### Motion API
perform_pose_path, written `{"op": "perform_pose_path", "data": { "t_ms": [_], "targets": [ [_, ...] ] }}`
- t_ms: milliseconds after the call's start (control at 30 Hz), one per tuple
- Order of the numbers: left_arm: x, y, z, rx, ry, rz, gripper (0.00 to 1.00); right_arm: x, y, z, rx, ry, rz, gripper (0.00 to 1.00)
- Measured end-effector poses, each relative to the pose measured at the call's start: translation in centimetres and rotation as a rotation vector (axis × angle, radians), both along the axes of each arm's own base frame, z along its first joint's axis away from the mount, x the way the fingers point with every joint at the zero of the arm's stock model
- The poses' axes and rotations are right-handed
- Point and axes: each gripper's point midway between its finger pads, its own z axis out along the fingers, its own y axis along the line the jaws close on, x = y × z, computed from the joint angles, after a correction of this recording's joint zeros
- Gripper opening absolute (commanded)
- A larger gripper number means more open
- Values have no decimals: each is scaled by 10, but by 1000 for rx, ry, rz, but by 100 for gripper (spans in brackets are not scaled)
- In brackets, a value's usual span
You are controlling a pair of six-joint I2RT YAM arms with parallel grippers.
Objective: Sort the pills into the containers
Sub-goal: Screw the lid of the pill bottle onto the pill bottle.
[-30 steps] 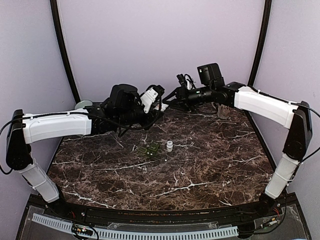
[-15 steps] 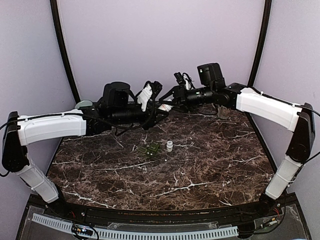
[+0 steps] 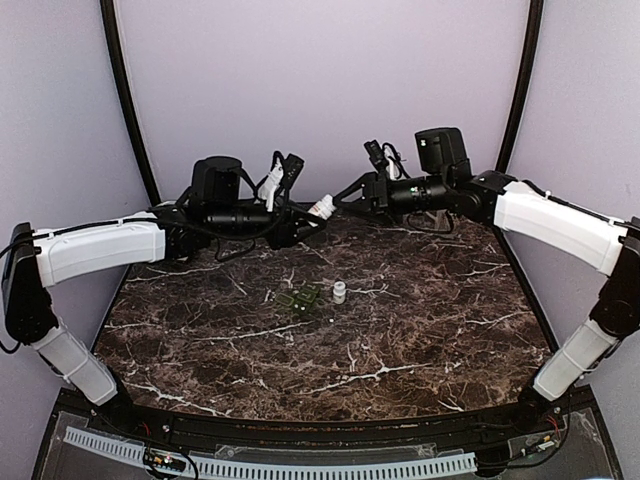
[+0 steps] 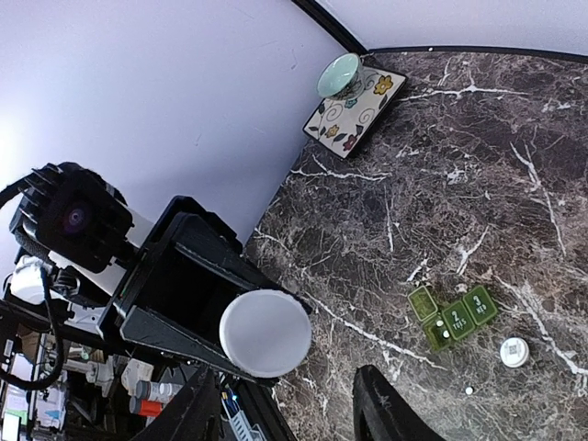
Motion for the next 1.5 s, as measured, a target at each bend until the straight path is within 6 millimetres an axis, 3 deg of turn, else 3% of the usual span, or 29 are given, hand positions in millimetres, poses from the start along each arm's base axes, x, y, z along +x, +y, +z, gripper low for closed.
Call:
{"op": "perform_pose_path", "data": {
  "t_ms": [400,567,800,1233,1500],
  "targets": [
    [-23,-16,-20,-72,277,-256,15,-4,-7,-7,-1,-42,24,52],
    [-25,-14,-16,-115,356,-307,16,-8,-10,-1,17,-63,39,52],
    [-30,-13,-7,-162,399,-367,16,-13,-9,5,37,-76,70,52],
    [-31,-17,-19,-171,485,-415,16,-22,-4,1,45,-61,125,52],
    [-30,-16,-12,-195,488,-434,16,-21,-3,-4,38,-54,131,51]
  ]
}}
